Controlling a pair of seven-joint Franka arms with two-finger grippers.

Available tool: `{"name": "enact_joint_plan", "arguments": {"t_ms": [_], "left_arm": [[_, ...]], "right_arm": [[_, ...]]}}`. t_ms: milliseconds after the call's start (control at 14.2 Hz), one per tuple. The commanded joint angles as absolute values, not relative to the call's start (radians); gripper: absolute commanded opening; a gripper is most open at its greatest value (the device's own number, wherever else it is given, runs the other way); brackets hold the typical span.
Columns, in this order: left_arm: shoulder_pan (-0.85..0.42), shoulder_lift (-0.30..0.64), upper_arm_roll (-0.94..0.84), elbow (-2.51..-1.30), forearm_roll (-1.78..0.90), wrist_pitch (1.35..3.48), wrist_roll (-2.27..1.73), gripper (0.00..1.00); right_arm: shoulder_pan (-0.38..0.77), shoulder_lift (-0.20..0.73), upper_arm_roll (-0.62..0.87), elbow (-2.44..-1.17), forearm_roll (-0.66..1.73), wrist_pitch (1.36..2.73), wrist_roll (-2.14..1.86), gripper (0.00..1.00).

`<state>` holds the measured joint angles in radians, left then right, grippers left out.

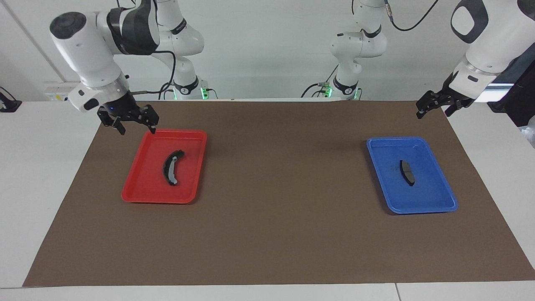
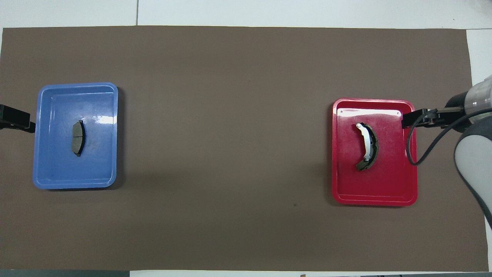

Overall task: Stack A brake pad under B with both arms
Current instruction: 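Lower the right gripper onto the red-tray pad while the left gripper reaches the blue-tray pad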

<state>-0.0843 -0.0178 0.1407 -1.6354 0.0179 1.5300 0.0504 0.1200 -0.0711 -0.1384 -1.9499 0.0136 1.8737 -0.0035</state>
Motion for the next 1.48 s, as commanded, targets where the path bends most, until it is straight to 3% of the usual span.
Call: {"name": "enact_joint_plan", "arguments": {"t_ms": [0, 352, 493, 845, 1408], "left_arm": [[-0.074, -0.051, 0.140, -1.669, 0.021, 1.520, 0.038, 1.00], [-0.075, -0.091, 0.133, -1.853, 0.023, 1.811, 0.089, 0.99], [-0.081, -0.075, 0.133, -1.935, 0.023, 1.932, 0.112, 0.99], [-0.071, 0.060, 0.135, -2.078, 0.023, 2.193, 0.173, 0.99], [-0.003, 0.156, 0.138, -2.198, 0.023, 2.381, 0.250, 0.99]], "right_arm": [[0.115, -0.065, -0.135, -2.120, 0.026, 2.033, -0.018, 1.00], [0.127, 0.017, -0.133, -2.267, 0.026, 2.308, -0.018, 1.00], [0.144, 0.055, -0.133, -2.281, 0.026, 2.355, -0.018, 1.00], [0.144, 0.119, -0.133, -2.289, 0.026, 2.399, -0.020, 0.90], [0.144, 0.132, -0.132, -2.269, 0.025, 2.379, -0.026, 0.37]]}}
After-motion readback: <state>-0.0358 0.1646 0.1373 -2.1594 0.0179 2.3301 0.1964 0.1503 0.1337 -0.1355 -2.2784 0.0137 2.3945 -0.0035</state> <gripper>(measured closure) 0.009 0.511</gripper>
